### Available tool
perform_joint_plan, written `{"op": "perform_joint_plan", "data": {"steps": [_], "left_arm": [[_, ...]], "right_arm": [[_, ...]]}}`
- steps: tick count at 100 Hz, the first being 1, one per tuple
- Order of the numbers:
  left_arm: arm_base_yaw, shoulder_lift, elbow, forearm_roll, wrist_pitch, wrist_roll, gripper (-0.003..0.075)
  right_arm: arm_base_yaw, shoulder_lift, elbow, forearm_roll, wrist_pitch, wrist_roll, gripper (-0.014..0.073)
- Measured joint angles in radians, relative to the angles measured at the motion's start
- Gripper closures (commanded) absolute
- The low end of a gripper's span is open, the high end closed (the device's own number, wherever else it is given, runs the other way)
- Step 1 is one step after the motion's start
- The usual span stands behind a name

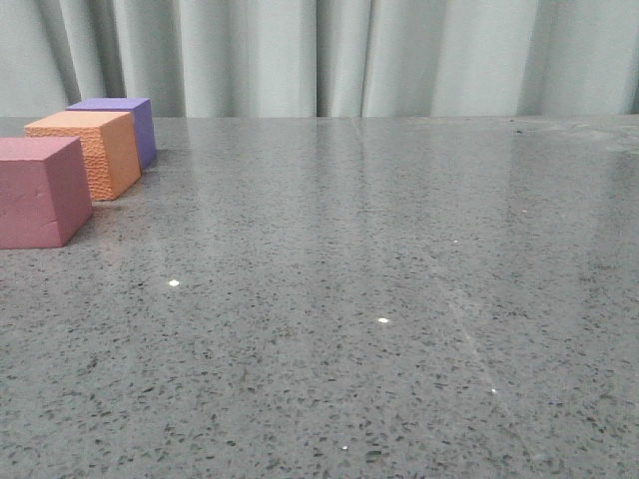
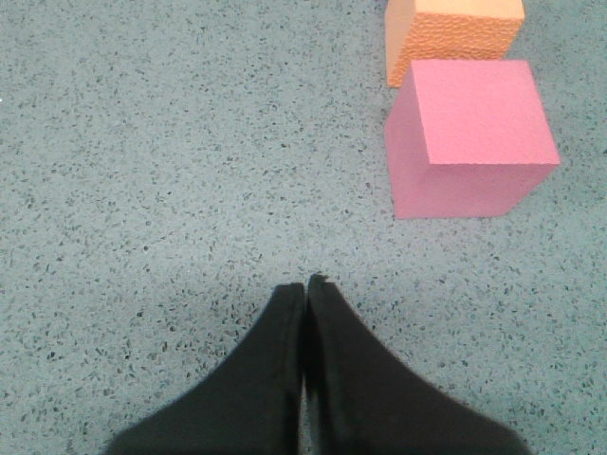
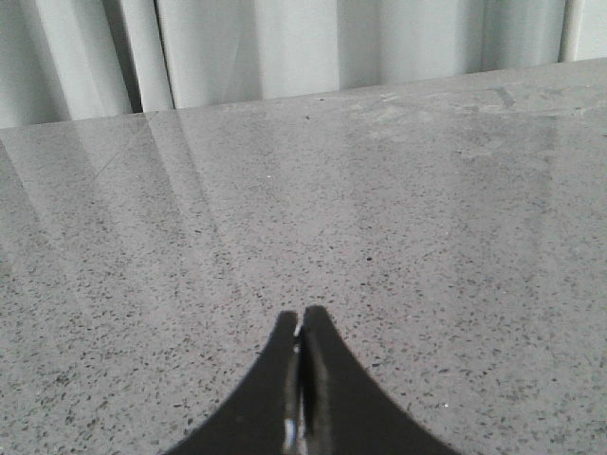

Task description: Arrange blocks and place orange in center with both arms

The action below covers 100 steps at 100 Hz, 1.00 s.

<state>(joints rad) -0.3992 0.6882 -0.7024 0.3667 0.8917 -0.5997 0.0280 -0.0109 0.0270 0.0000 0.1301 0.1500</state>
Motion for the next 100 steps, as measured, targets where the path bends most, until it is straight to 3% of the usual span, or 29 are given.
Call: {"op": "perform_joint_plan", "data": {"steps": [27,42,72,100], "left_arm": [[0.004,-0.012,0.016,0.046,-0.037,0.0,0.0739],[0.049,-0.074,0.065,0.058,-0.232,0.053,0.0739],[0.185,-0.298,0.319,-0.069,-0.652,0.379,0.0739],[0.21,-0.556,0.585,-0.136,-0.722,0.448,0.0739]], "right_arm": [[0.0,0.0,0.0,0.0,0.0,0.0,0.0661],[0.0,0.0,0.0,0.0,0.0,0.0,0.0661],[0.0,0.0,0.0,0.0,0.0,0.0,0.0661],[0.0,0.0,0.0,0.0,0.0,0.0,0.0661]]}}
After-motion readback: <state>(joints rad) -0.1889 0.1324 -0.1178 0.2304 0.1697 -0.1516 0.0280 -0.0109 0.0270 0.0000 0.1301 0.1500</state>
